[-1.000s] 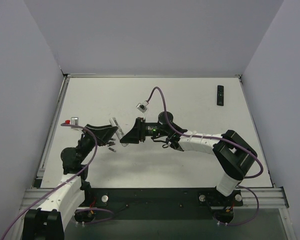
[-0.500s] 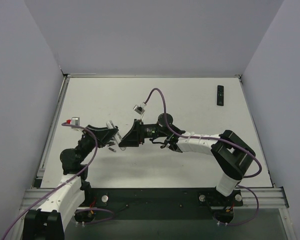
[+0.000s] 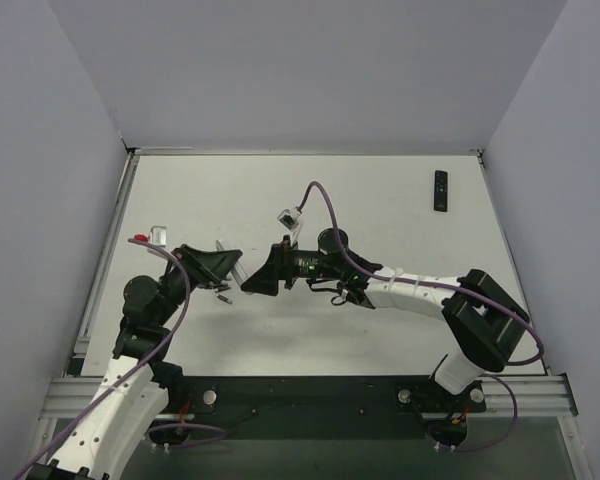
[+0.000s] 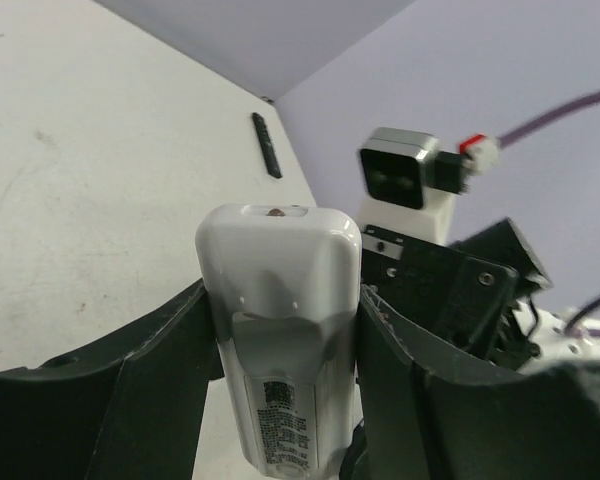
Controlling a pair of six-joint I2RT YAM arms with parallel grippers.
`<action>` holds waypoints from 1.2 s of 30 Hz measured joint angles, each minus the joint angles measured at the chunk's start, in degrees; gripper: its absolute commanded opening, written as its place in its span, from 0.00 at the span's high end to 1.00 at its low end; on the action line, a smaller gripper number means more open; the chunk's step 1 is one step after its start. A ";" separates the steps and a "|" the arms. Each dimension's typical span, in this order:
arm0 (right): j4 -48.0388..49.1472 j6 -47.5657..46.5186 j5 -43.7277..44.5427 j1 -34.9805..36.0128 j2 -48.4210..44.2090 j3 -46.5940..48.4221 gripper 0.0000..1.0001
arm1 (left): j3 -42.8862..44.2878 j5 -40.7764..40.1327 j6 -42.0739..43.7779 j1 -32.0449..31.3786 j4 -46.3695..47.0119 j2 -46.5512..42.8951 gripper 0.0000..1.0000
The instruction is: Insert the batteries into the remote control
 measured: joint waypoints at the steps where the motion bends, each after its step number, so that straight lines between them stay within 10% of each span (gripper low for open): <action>1: -2.51 -2.01 2.05 0.26 -1.62 -0.09 0.13 | 1.60 -2.86 1.25 -1.42 -4.26 -0.26 1.00; 13: -23.58 -21.49 26.97 11.04 -10.38 0.66 0.30 | 10.49 -27.80 5.07 -18.88 -28.24 9.35 1.00; 22: -28.11 -24.28 33.88 11.41 -9.94 0.94 0.79 | 14.10 -36.22 6.64 -26.86 -28.74 13.46 1.00; 29: -29.16 -23.54 34.91 11.19 -10.54 0.79 0.96 | 14.10 -37.24 10.08 -28.17 -26.62 14.21 0.13; 36: -24.76 -17.14 27.93 3.50 -15.69 -6.45 1.00 | 12.44 -30.77 16.11 -24.90 -17.70 6.91 0.03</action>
